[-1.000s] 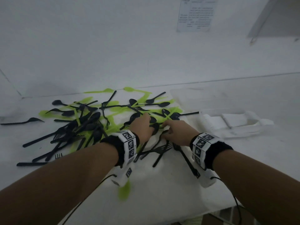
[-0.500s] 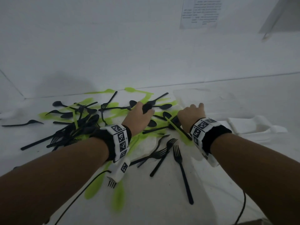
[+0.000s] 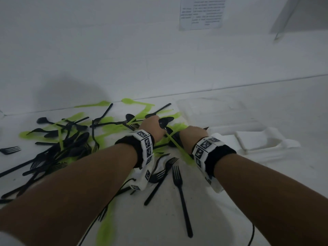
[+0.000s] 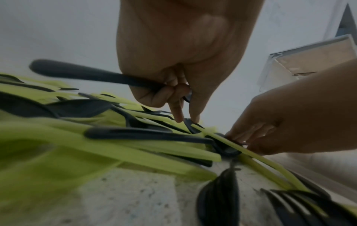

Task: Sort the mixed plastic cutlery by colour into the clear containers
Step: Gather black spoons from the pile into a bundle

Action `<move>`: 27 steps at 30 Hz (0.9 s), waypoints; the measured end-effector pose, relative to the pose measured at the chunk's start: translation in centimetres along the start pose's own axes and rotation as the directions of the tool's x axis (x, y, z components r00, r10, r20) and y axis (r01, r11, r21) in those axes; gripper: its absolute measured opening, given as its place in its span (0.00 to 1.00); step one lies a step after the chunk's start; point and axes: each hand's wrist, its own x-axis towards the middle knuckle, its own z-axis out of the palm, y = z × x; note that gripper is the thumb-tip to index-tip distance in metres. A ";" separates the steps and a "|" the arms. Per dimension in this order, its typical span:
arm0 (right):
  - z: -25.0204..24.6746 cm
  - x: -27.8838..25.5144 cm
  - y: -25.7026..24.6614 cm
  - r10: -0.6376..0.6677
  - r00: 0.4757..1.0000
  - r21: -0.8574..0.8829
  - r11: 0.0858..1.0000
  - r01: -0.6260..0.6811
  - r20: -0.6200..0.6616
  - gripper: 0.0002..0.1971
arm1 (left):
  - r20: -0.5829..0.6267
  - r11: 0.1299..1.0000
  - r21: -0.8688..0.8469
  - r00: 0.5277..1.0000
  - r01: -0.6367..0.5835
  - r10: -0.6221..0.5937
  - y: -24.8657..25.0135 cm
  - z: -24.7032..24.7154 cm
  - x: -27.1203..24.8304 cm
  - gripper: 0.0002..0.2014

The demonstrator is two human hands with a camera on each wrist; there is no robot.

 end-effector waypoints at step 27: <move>-0.5 2.5 -0.7 -0.080 0.990 -0.056 0.996 0.073 -0.121 0.10 | -0.493 0.827 -0.559 0.829 -0.068 -0.265 -4.3 -6.2 -1.5 0.10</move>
